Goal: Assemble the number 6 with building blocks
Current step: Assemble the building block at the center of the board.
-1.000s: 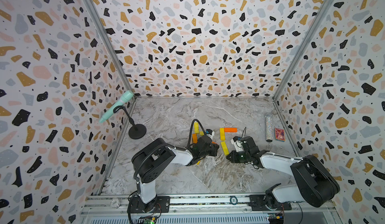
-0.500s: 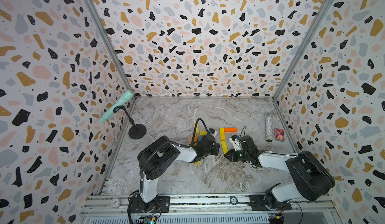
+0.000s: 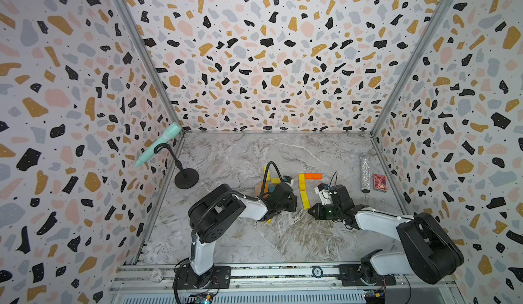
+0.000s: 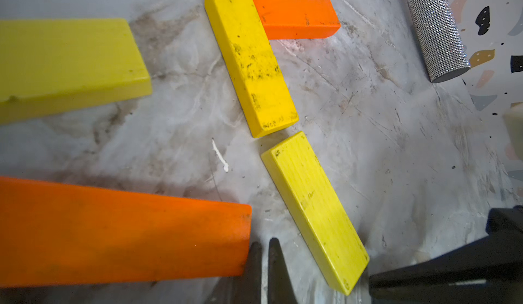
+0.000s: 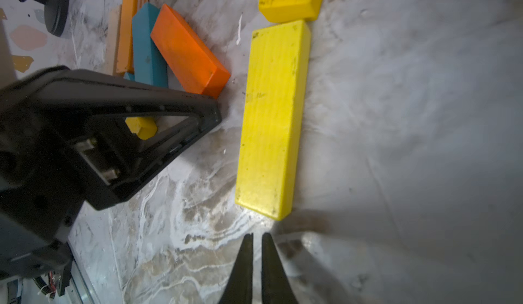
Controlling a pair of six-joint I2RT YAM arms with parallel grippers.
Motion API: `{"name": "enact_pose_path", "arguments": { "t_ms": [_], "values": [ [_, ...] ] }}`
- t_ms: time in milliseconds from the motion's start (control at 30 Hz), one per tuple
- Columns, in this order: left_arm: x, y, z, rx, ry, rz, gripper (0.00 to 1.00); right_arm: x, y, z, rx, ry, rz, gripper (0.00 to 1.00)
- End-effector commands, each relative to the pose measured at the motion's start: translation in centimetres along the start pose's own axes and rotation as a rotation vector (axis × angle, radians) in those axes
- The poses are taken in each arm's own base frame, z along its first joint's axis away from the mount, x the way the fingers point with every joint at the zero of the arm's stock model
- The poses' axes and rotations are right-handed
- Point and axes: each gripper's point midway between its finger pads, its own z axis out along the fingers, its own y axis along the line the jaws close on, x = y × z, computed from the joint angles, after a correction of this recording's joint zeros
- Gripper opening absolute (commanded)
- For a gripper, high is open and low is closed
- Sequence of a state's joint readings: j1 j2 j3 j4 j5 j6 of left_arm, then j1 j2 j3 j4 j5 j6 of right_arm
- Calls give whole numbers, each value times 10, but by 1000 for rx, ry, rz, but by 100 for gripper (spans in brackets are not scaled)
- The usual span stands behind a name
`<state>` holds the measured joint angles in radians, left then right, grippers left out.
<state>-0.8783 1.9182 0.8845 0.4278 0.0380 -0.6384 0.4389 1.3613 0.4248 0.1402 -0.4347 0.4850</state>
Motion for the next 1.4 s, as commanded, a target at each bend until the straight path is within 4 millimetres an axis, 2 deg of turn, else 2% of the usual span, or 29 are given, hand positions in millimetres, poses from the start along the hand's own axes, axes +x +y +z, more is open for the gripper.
{"name": "enact_pose_path", "arguments": {
  "t_ms": [0,233,667,1200,1367],
  "values": [
    [-14,-10,1,19,-40,26,0,9,-6,0,18,31,-4,11],
    [-14,-13,3,40,-51,17,0,5,-4,6,-3,36,-9,10],
    [-10,-9,6,34,-46,12,0,6,-13,16,28,63,-8,10],
    [-10,-5,3,20,-57,4,0,3,-12,17,25,58,-11,12],
    [-13,-4,1,7,-68,9,0,-3,-4,5,10,16,-19,14]
  ]
}}
